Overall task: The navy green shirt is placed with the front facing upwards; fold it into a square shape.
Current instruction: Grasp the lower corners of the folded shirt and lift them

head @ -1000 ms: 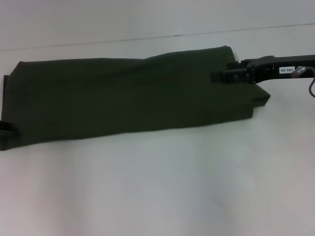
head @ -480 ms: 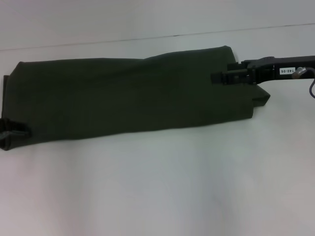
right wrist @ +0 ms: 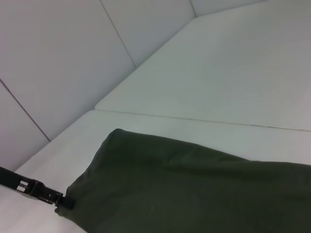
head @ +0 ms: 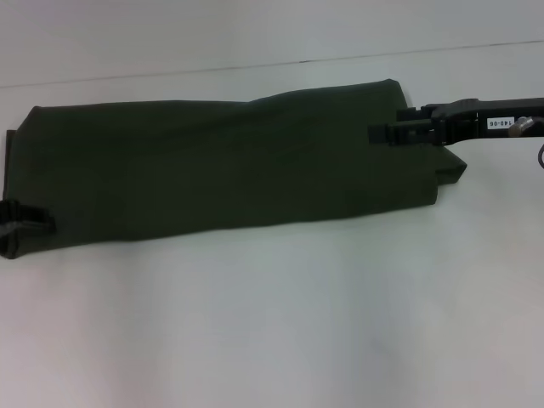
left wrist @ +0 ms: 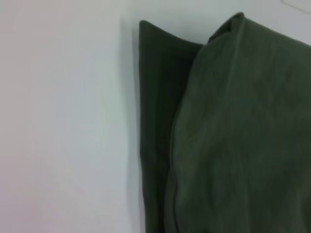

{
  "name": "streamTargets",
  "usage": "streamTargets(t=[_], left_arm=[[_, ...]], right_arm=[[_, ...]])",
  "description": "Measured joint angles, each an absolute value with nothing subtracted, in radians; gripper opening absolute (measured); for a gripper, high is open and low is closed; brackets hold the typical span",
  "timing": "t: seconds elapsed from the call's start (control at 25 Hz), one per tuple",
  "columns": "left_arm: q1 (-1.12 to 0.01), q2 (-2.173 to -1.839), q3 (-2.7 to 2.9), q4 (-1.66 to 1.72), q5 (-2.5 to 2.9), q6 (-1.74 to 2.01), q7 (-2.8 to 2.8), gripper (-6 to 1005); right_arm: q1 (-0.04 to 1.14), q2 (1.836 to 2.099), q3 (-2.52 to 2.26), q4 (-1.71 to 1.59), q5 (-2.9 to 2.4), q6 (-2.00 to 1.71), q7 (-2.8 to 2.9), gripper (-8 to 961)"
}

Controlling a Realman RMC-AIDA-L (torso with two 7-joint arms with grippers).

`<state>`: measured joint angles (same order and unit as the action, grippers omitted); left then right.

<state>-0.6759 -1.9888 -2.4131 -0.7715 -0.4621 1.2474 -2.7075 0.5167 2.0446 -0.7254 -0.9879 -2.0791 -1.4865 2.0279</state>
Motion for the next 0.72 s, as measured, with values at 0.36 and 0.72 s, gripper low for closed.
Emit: streamTargets(t=[0.36,0.72], left_arm=[[-0.668,-1.983,-2.417,-0.783,-0.459,1.239,-2.721,729],[-0.678,-1.981,-2.414,-0.751,-0.459,1.23,-2.721,715]], right_arm=[[0.519,2.046,-0.725,-0.988,-2.077,-1.486,2.031,898],[0.523,2.046,-0.724,-0.988,-2.075,-1.486,2.031,899]])
